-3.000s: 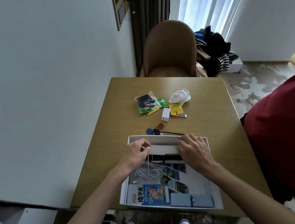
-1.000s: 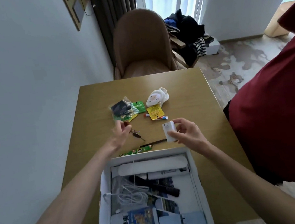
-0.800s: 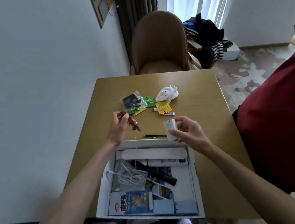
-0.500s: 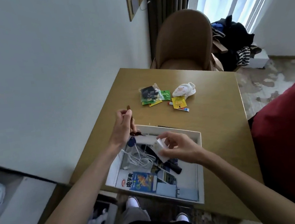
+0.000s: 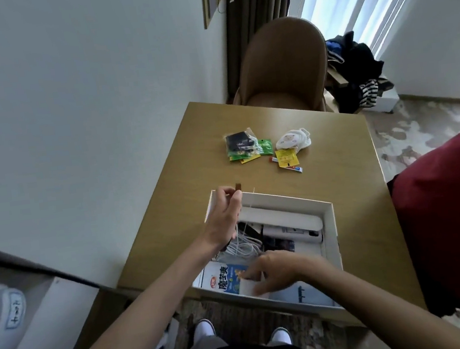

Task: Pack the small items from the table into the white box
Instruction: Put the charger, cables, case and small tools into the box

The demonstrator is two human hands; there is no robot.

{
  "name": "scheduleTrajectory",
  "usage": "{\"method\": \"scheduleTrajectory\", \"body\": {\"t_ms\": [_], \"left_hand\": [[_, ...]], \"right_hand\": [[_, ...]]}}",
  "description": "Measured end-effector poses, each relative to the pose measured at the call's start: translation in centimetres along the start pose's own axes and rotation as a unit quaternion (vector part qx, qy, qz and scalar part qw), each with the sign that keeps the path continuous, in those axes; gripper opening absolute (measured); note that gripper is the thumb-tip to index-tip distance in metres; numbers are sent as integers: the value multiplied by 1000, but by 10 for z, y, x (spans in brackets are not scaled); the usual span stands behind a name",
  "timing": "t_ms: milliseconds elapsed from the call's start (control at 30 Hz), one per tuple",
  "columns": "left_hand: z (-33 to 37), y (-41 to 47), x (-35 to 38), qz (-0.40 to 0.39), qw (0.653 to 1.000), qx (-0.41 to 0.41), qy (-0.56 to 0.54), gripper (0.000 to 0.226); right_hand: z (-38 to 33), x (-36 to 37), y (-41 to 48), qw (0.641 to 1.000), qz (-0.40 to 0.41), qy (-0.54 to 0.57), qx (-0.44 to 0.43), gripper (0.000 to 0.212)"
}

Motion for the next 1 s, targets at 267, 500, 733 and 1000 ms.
{"method": "scheduleTrajectory", "body": {"t_ms": [267, 500, 733, 1000], "left_hand": [[-17, 7, 45, -126, 992, 0, 32, 21], [-28, 7, 98, -219, 954, 81, 188, 26], [-49, 14, 126, -266, 941, -7, 208, 26], [-58, 18, 91, -307, 838, 74, 446, 27]], "right_hand": [[54, -25, -65, 933, 264, 200, 140, 23], [71, -23, -111, 886, 408, 127, 179, 18], [75, -13, -127, 874, 438, 87, 192, 19], [72, -16, -114, 887, 431, 1, 168, 24]]}}
Point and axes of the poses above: each hand's wrist, its own y-axis towards the middle knuckle, its own x-axis out of the palm, z = x × y, the point moved 3 cm from there along y, towards the middle knuckle, and after that the axes turned 2 degrees about y, right-handed, at the moved point
